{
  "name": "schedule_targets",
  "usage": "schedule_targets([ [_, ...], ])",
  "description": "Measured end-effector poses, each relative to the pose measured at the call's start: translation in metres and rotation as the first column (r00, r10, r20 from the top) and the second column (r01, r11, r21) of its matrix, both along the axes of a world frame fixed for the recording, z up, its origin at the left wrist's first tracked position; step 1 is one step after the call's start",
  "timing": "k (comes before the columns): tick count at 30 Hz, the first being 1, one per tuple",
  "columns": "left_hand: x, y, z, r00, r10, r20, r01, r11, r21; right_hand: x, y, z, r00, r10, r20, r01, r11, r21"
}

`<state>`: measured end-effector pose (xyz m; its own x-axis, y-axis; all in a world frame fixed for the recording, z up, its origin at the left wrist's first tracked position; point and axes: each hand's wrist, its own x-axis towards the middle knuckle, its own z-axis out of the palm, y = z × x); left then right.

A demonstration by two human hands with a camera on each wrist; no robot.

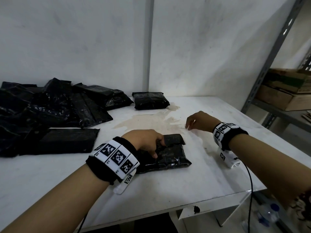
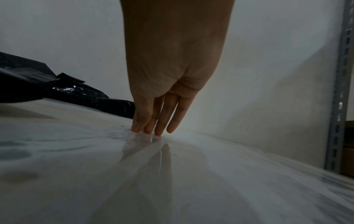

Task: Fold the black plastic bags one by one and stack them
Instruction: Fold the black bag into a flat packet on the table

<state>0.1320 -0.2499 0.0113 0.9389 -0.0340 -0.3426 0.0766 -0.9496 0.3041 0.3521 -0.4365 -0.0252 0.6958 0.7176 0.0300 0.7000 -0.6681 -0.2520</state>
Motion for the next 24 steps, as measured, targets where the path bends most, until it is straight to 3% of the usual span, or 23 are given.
schedule_targets([
  [3, 0.000, -0.001, 0.000, 1.000, -0.001, -0.003, 0.001, 1.000, 0.015, -0.001, 0.004, -0.001, 0.997, -0.076, -0.017, 0.077, 0.996, 0.051],
  [12, 0.002, -0.003, -0.003, 1.000, 0.007, 0.003, -0.007, 0.999, 0.037, -0.007, 0.011, -0.003, 0.979, -0.200, 0.032, 0.200, 0.980, -0.013],
  [19, 0.002, -0.005, -0.002, 1.000, 0.013, 0.001, -0.013, 0.998, 0.055, -0.016, -0.006, 0.003, 0.945, -0.235, -0.228, 0.232, 0.972, -0.039],
  [24, -0.001, -0.005, 0.000, 1.000, 0.015, 0.014, -0.016, 0.998, 0.059, -0.018, -0.006, 0.000, 0.931, -0.271, -0.245, 0.280, 0.960, -0.001],
])
